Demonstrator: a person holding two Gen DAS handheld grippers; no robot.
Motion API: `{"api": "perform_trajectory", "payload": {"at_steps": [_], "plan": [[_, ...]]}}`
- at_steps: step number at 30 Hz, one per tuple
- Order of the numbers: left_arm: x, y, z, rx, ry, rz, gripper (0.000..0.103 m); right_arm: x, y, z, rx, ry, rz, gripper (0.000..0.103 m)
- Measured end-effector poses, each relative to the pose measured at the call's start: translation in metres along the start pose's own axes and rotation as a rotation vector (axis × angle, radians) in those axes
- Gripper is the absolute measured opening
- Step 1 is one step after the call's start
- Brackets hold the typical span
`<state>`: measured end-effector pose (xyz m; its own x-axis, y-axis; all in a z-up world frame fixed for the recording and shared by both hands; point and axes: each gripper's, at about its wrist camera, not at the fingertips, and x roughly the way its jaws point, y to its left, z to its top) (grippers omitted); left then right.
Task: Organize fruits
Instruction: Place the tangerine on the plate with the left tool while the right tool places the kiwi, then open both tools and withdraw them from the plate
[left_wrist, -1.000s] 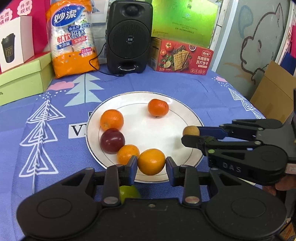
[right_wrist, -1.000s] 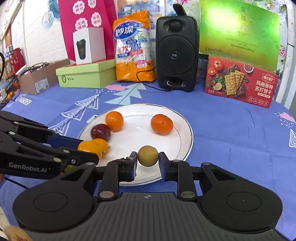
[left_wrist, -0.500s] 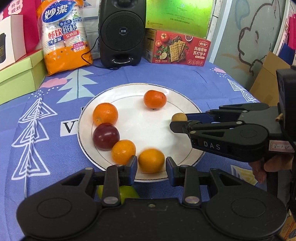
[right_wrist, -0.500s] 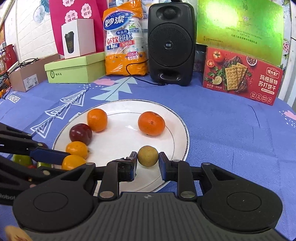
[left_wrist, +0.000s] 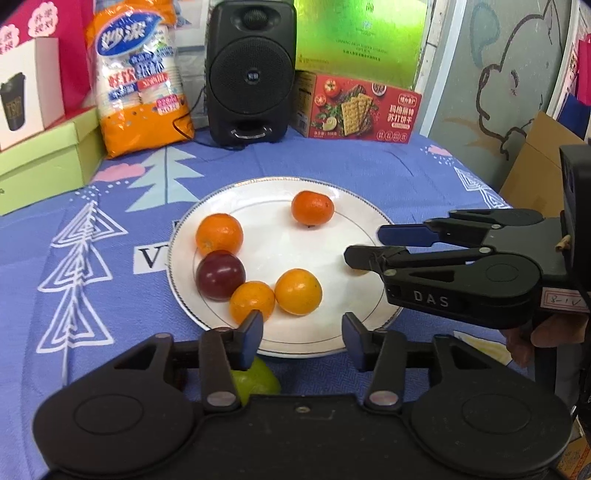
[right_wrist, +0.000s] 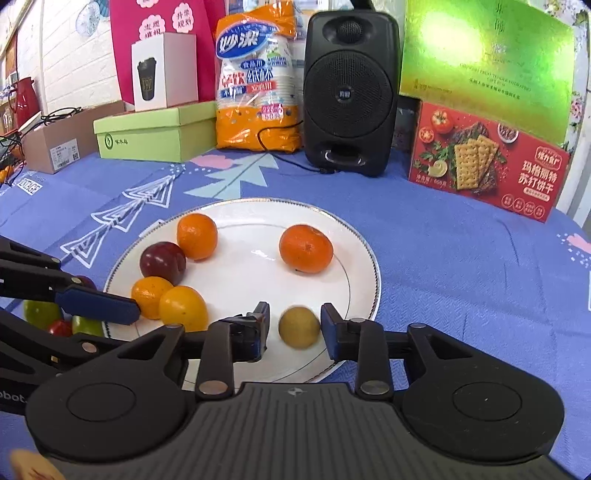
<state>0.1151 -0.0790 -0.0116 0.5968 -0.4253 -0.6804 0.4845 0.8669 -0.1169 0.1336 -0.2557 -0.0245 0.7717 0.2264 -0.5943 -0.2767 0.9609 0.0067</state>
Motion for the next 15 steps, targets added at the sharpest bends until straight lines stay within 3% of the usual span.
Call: {"api": "perform_trajectory", "payload": {"at_steps": [2,4,5,10,15], "plan": [[-0.008,-0.001,-0.001,-0.002,-0.014,0.012,0.103,-0.007,0.001,0.000,0.003,-0.014,-0.006,0.072],[-0.015,-0.001,-0.004,-0.002,-0.025,0.024,0.103,-0.015,0.002,-0.001,0.006,-0.032,-0.012,0.091],[-0.019,-0.002,-0.005,-0.004,-0.030,0.028,0.103,-0.019,0.003,-0.001,0.007,-0.039,-0.012,0.094],[-0.038,-0.001,-0.015,-0.019,-0.049,0.061,0.103,-0.037,0.008,-0.006,0.021,-0.048,-0.012,0.103],[-0.055,0.000,-0.027,-0.038,-0.053,0.098,0.103,-0.050,0.013,-0.016,0.053,-0.038,-0.005,0.103]]}}
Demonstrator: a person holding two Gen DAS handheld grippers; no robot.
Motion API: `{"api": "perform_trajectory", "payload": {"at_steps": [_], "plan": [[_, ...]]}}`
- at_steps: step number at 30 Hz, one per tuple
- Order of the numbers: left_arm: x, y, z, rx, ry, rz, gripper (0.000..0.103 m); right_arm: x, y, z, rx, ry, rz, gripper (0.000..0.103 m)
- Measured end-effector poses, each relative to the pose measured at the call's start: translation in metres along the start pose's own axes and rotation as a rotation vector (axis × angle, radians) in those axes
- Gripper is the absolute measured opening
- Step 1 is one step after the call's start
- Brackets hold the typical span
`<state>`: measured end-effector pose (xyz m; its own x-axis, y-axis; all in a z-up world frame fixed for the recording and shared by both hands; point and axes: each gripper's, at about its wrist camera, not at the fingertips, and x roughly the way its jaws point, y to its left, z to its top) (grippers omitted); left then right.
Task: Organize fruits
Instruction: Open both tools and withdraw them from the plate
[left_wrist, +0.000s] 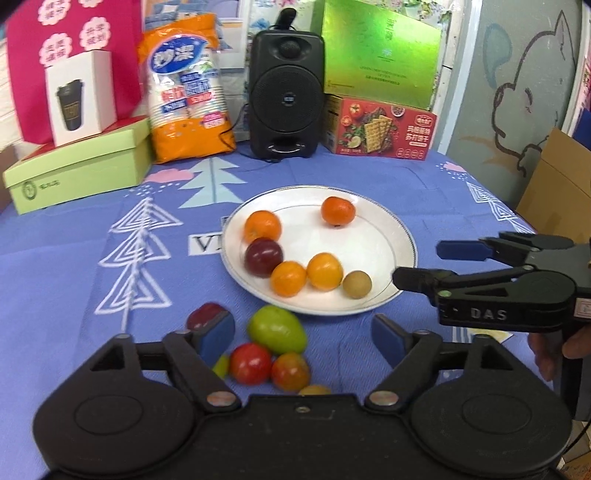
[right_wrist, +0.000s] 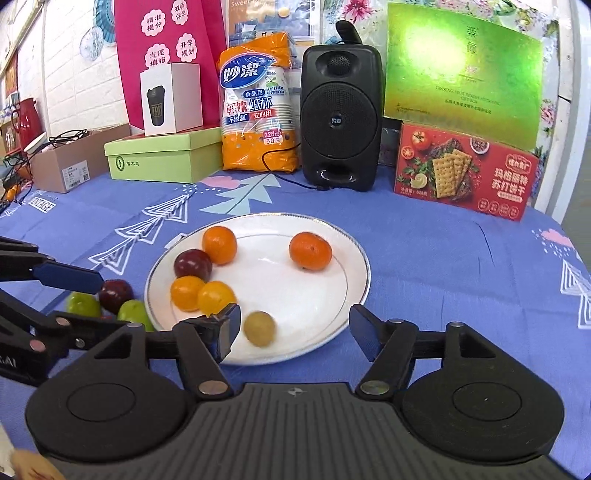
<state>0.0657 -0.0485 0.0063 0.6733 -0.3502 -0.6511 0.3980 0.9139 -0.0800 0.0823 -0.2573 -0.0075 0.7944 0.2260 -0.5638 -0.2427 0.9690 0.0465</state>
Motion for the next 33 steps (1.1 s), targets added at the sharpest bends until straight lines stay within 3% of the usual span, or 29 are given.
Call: {"api": "perform_trajectory", "payload": {"at_steps": [25,33], "plan": [[-0.048,0.030,-0.045,-0.128,0.002,0.108,0.103,-0.037,0.049,-0.028,-0.002,0.031,0.089,0.103],[-0.049,0.042,-0.051,-0.158,0.008,0.123,0.103,-0.032,0.079,-0.032,-0.057,0.069,0.169,0.103]]}}
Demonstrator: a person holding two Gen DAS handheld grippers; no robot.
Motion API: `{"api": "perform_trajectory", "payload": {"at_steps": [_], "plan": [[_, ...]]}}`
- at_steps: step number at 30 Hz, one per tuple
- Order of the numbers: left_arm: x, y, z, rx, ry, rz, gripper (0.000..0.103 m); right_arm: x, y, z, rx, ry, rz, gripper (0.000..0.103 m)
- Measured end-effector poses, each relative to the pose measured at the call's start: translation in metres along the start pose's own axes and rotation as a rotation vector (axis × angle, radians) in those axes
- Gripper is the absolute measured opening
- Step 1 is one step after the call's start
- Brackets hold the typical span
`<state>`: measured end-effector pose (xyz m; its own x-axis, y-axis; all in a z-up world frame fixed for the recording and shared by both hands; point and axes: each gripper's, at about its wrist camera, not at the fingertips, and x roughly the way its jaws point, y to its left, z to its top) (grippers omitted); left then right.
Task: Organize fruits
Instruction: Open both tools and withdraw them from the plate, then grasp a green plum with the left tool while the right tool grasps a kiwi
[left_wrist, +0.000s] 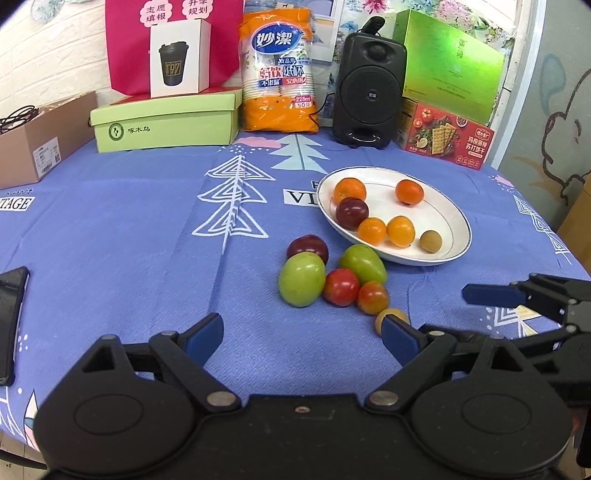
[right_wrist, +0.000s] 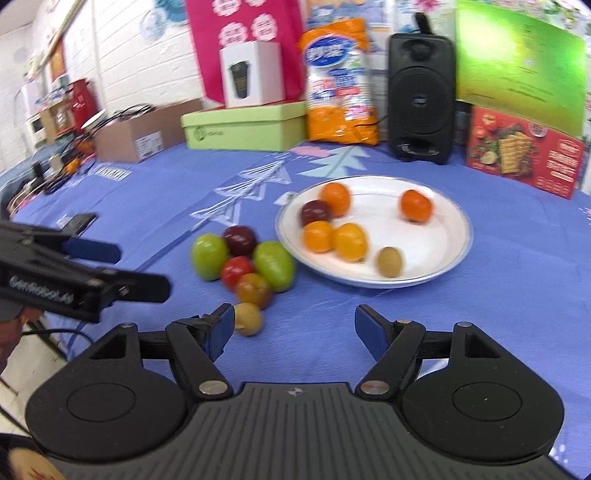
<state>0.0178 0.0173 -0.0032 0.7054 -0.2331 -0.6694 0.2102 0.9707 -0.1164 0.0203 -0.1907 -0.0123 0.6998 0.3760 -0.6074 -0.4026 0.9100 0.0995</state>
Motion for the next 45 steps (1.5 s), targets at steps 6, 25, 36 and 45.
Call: {"api": "perform_trajectory", "payload": {"at_steps": [6,25,36,45], "plan": [[0.005,0.006,0.000,-0.005,0.006,-0.003,0.103,0.012,0.017,-0.001,-0.026,0.040,0.038,0.103],[0.060,0.020,0.021,0.058,0.065,-0.106,0.102,0.034,0.027,0.000,-0.038,0.111,0.051,0.090],[0.070,0.023,0.024,0.084,0.078,-0.139,0.103,0.039,0.026,0.004,-0.039,0.114,0.045,0.080],[0.073,0.027,0.025,0.073,0.075,-0.149,0.103,0.044,0.025,0.005,-0.039,0.115,0.046,0.056]]}}
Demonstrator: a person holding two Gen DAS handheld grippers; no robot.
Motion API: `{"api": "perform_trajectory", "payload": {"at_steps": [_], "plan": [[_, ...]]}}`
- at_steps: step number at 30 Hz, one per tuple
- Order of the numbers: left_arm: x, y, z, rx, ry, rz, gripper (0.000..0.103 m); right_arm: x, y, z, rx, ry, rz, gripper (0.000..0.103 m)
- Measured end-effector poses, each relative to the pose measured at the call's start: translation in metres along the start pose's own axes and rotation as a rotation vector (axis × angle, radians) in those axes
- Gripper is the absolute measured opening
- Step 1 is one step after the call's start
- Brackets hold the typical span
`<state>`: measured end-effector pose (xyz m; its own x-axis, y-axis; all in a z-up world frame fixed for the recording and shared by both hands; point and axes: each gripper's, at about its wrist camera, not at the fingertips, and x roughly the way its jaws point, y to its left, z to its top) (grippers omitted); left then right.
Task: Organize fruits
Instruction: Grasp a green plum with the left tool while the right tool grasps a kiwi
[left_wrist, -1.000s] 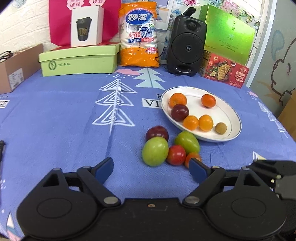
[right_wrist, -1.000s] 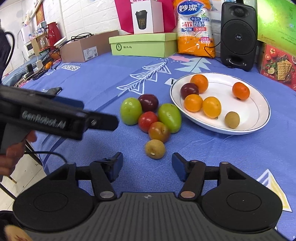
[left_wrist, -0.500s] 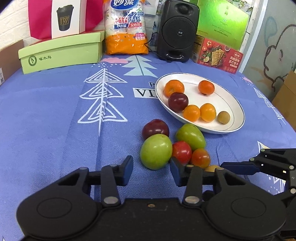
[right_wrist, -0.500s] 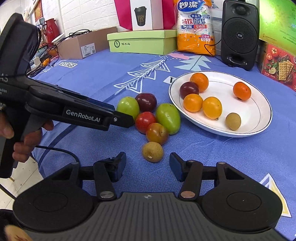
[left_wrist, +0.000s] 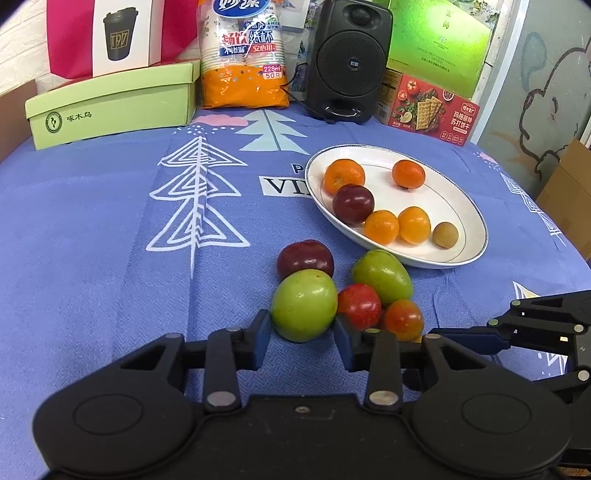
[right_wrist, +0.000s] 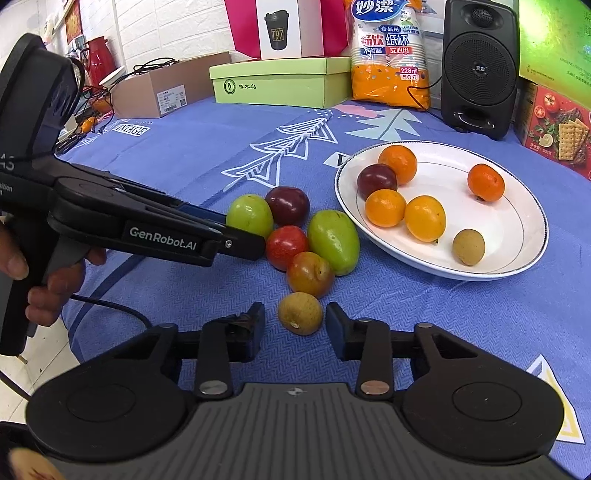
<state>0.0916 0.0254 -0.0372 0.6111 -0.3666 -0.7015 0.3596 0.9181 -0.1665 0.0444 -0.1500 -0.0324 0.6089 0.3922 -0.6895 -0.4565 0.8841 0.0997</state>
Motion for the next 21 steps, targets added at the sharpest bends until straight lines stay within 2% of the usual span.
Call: {"api": "perform_trajectory", "payload": {"at_steps": [4,13,21], "plan": [[-0.001,0.001,0.000,-0.003,0.000,-0.003,0.103,-0.002,0.000,-0.001,-0.006,0.000,-0.004,0.046],[-0.015,-0.006,-0.010,0.021,0.013,0.035,0.103,-0.007,0.000,-0.005,-0.003,-0.004,-0.001,0.046],[-0.006,-0.008,-0.007,0.010,0.015,0.052,0.103,-0.007,-0.003,-0.008,0.021,-0.012,0.008,0.046]]}}
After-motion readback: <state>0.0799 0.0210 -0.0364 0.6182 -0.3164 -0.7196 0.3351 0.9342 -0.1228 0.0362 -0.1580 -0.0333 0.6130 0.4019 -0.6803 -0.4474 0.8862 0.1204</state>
